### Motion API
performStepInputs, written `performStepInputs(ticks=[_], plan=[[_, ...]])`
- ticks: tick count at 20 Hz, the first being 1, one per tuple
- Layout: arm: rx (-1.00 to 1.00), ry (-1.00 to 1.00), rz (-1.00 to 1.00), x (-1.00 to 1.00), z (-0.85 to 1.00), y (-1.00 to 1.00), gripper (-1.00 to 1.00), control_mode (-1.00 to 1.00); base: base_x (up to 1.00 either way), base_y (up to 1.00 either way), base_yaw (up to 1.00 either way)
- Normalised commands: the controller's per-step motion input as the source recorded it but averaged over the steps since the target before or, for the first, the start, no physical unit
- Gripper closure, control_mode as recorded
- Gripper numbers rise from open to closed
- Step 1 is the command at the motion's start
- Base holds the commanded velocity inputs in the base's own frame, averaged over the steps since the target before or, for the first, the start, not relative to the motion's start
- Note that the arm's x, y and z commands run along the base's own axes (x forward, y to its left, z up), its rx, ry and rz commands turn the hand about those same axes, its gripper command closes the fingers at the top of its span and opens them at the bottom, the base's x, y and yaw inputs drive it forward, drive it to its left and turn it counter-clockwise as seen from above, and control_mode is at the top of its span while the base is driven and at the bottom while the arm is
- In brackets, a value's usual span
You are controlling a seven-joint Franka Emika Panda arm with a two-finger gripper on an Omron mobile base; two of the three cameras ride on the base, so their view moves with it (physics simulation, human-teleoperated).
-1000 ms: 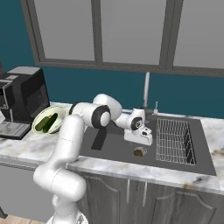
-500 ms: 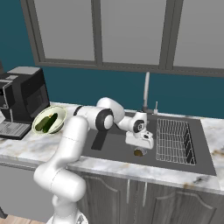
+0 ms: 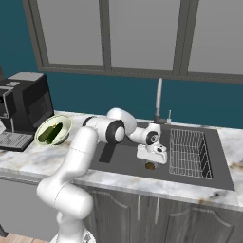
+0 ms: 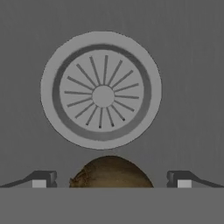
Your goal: Pick the cucumbers from the cabinet and place them in one bowl. Pick the kiwi from the sink and place it in the other bowl.
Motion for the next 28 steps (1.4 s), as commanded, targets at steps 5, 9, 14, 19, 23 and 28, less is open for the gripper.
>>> performStepInputs(ticks=[5,9,14,19,23,28], plan=[[0.02,0.06,0.0,-0.13,-0.14,0.0,-1.0,-1.0,0.0,0.0,0.0],[0.04,0.07,0.0,-0.06,-0.16,0.0,-1.0,-1.0,0.0,0.0,0.0],[0.04,0.04,0.0,0.0,-0.14,0.0,1.0,-1.0,0.0,0.0,0.0],[0.0,0.01,0.0,0.0,-0.01,0.0,1.0,-1.0,0.0,0.0,0.0],[-0.03,-0.02,0.0,0.04,0.24,0.19,1.0,-1.0,0.0,0.0,0.0],[-0.03,-0.07,-0.02,0.14,0.73,0.39,1.0,-1.0,0.0,0.0,0.0]])
